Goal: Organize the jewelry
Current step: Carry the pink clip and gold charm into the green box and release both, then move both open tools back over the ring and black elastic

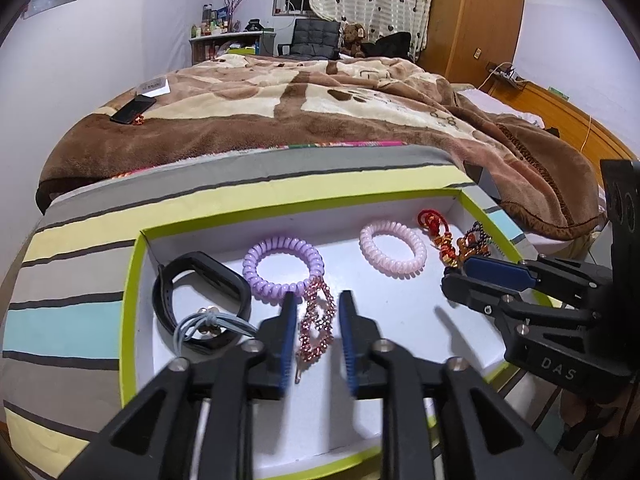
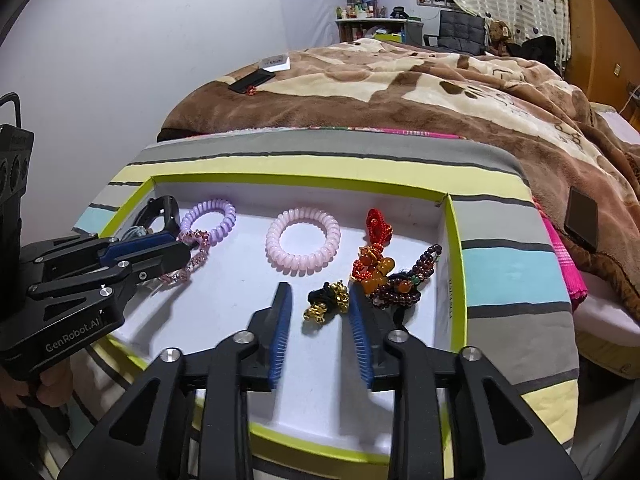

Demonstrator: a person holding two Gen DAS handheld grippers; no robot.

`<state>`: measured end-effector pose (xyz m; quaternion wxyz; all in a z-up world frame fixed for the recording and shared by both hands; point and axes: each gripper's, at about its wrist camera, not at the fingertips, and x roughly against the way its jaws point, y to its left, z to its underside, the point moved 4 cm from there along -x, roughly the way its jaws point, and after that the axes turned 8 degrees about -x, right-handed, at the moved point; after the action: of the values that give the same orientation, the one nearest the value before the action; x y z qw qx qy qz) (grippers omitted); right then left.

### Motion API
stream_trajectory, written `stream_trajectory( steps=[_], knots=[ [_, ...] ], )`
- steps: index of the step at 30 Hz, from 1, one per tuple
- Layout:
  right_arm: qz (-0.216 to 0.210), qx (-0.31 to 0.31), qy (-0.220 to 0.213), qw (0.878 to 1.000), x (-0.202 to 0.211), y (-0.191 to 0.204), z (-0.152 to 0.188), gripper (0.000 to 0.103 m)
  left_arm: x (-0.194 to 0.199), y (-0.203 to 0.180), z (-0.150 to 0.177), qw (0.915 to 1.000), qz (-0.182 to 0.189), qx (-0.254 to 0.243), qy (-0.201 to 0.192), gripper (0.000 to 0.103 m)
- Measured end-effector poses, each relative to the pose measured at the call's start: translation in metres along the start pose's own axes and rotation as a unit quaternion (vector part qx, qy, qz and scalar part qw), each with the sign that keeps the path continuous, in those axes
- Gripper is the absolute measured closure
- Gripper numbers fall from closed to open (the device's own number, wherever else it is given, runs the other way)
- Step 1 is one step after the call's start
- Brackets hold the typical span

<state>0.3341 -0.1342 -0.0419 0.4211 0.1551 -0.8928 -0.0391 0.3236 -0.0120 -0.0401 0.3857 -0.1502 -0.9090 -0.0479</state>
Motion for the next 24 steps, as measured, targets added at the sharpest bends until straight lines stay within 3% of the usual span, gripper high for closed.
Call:
stream_trajectory(
  steps=[12,24],
  knots=[
    [-0.014,0.002,-0.037,0.999,0.05,0.009,0.013,0.069,0.046,-0.006,0.007,0.9992,-0.011,-0.005,-0.039,0.078],
    [-0.03,0.006,-0.075,0.997,0.117,0.023,0.064,0.069,0.116,-0.026,0.042,0.996,-0.027,0.0,-0.085,0.078]
  ],
)
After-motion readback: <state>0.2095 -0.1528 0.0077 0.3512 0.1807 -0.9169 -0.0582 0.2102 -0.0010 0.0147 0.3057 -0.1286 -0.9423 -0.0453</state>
